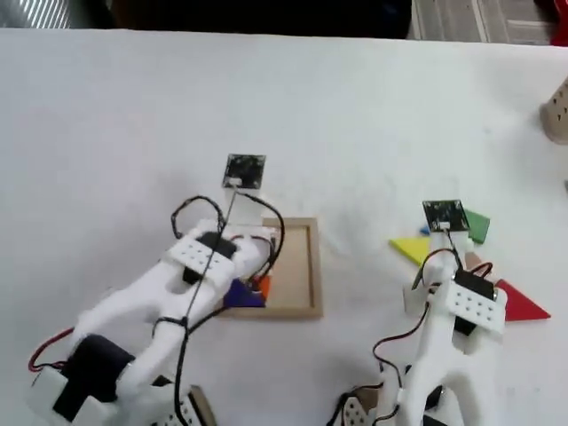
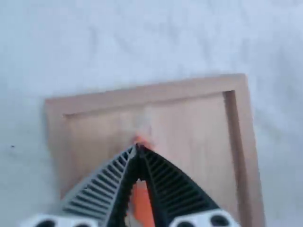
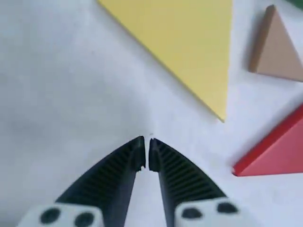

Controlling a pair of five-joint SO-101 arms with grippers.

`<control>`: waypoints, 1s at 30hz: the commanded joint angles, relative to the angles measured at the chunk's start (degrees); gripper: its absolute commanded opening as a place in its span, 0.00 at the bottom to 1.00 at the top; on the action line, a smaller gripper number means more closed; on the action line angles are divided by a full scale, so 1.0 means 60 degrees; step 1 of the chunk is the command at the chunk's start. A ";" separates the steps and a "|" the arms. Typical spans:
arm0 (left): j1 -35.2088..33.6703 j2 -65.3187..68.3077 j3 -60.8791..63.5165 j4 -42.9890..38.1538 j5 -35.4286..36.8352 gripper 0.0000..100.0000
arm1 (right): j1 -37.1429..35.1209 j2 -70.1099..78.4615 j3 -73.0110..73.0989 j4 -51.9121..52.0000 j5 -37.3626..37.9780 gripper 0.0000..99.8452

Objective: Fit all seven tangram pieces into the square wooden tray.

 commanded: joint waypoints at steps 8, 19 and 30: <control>0.1941 0.0007 -0.0410 0.0117 -0.0088 0.02 | -0.0125 -0.0227 -0.0044 -0.0125 0.0117 0.02; 0.3275 0.0007 -0.0410 0.0103 -0.0103 0.02 | -0.0139 -0.0227 -0.0044 -0.0183 0.0132 0.02; 0.2747 -0.1238 -0.0381 0.1011 -0.0103 0.02 | -0.0139 -0.0227 -0.0044 -0.0183 0.0132 0.02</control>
